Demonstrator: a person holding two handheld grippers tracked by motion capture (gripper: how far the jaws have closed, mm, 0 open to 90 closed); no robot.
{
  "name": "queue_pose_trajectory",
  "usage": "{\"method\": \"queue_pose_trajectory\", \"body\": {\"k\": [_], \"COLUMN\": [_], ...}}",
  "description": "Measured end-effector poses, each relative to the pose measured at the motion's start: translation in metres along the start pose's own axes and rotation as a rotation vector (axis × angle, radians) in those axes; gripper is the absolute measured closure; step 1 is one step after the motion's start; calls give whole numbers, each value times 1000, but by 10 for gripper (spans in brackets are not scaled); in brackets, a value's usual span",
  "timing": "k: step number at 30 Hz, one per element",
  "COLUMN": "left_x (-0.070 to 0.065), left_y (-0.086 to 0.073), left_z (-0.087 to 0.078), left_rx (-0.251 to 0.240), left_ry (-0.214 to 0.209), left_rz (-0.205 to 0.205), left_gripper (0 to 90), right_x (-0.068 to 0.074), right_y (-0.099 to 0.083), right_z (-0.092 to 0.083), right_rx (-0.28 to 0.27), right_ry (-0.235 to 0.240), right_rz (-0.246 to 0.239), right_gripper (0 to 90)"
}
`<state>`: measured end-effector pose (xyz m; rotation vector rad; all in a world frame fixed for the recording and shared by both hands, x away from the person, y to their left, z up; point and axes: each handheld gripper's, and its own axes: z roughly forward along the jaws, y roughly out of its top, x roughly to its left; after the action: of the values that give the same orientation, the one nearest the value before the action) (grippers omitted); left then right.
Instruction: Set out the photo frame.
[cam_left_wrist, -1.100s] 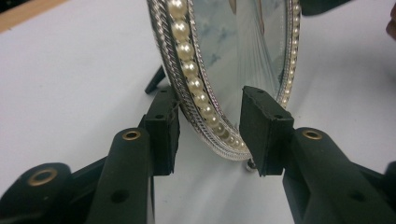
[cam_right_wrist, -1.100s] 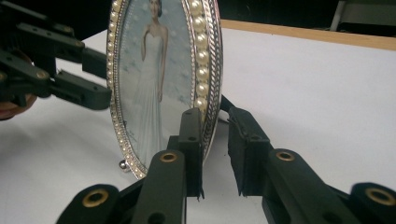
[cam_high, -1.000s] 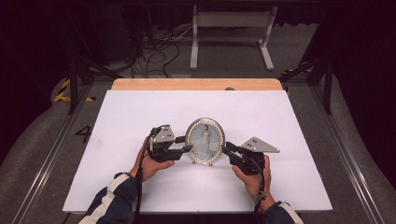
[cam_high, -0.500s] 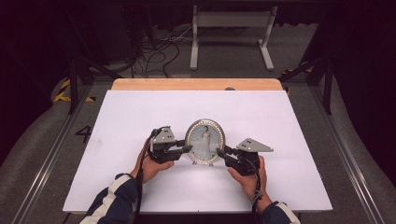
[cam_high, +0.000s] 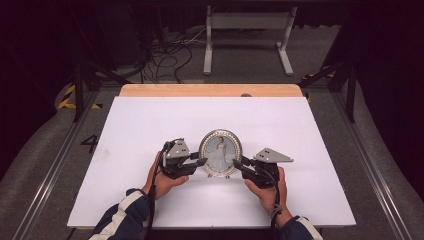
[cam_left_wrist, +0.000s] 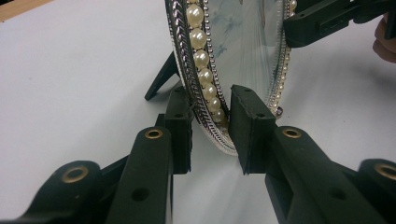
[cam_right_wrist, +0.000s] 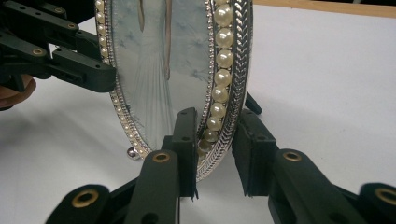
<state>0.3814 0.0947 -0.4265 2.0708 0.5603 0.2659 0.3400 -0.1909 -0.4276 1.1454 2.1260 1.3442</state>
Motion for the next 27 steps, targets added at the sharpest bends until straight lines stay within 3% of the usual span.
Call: {"method": "queue_pose_trajectory", "body": {"k": [9, 13, 21, 25, 27], "left_x": [-1, -3, -9, -11, -11], "left_y": [-1, 0, 0, -1, -3], "left_z": [0, -2, -4, -6, -9], "left_rx": [-1, 7, 12, 16, 7], "left_ry": [3, 22, 45, 67, 56], "left_rz": [-3, 28, 84, 103, 106], "left_gripper": [704, 699, 596, 536, 524], "right_x": [1, 2, 3, 6, 7], "right_y": [1, 0, 1, 3, 4], "right_z": [1, 1, -1, -5, -6], "right_rx": [5, 6, 6, 16, 19], "right_ry": [-5, -14, -44, -72, -85], "right_rz": [-25, -49, -102, -163, -198], "right_gripper": [703, 682, 633, 619, 622]}}
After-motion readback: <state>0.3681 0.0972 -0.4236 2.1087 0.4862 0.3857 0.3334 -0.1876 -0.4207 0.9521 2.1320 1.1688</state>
